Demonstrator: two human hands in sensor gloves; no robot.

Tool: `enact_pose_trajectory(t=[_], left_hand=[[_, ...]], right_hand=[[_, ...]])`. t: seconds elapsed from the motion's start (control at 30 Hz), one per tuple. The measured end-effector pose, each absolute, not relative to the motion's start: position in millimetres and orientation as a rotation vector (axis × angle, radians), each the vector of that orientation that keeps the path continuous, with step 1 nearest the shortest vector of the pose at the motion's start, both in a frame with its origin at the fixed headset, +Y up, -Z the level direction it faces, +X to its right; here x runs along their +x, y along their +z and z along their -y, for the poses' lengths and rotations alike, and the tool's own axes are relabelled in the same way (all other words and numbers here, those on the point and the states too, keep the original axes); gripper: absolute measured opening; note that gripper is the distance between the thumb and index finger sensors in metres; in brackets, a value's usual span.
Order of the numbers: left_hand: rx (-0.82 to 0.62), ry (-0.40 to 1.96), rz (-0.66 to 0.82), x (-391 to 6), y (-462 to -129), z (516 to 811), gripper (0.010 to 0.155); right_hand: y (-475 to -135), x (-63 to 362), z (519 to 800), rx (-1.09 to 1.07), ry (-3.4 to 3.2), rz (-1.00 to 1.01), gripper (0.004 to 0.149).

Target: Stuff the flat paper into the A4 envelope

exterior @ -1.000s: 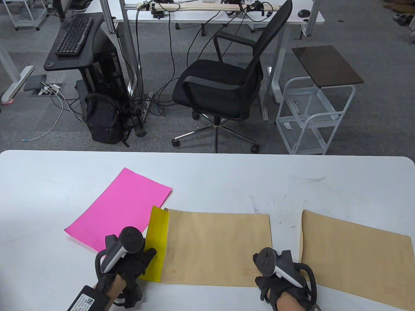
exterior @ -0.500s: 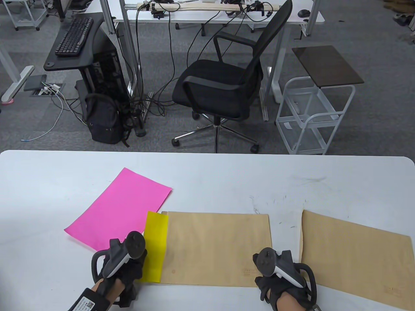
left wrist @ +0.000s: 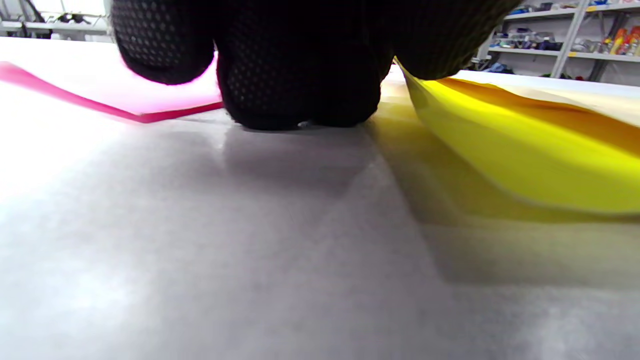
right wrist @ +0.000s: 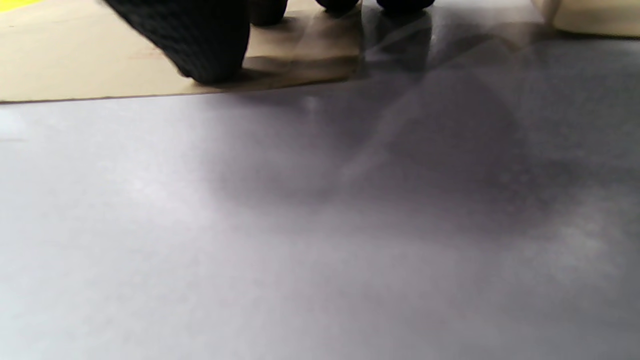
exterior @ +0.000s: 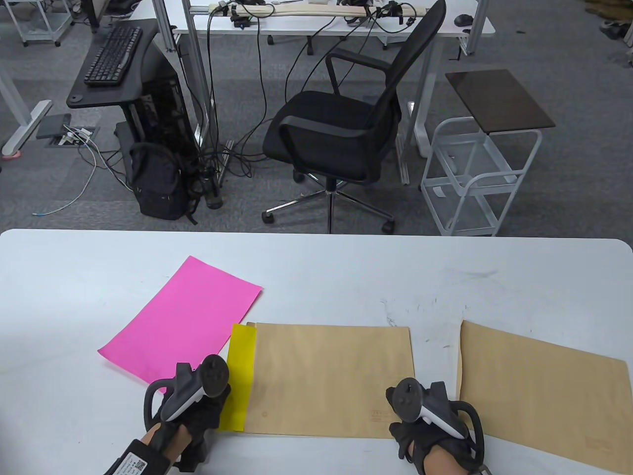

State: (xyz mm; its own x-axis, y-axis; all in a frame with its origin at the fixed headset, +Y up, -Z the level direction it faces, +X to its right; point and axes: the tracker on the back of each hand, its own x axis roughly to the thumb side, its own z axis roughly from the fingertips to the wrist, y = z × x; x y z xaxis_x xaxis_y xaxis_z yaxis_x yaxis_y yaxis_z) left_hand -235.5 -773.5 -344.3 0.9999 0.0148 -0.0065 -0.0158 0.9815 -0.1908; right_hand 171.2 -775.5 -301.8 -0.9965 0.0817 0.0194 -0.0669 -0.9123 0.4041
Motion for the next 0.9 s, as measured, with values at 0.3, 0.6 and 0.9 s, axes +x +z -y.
enact_pose_trajectory(t=[0.3, 0.6, 0.9], left_hand=[[-0.182, -0.05, 0.04, -223, -343, 775, 0.056], [-0.168, -0.098, 0.076, -216, -341, 776, 0.057], [-0.158, -0.169, 0.142, -207, -339, 777, 0.056]], right_hand=[[-301, 171, 776, 0.053, 2.987, -0.641, 0.067], [-301, 173, 776, 0.046, 2.967, -0.635, 0.067], [-301, 174, 777, 0.052, 2.937, -0.635, 0.067]])
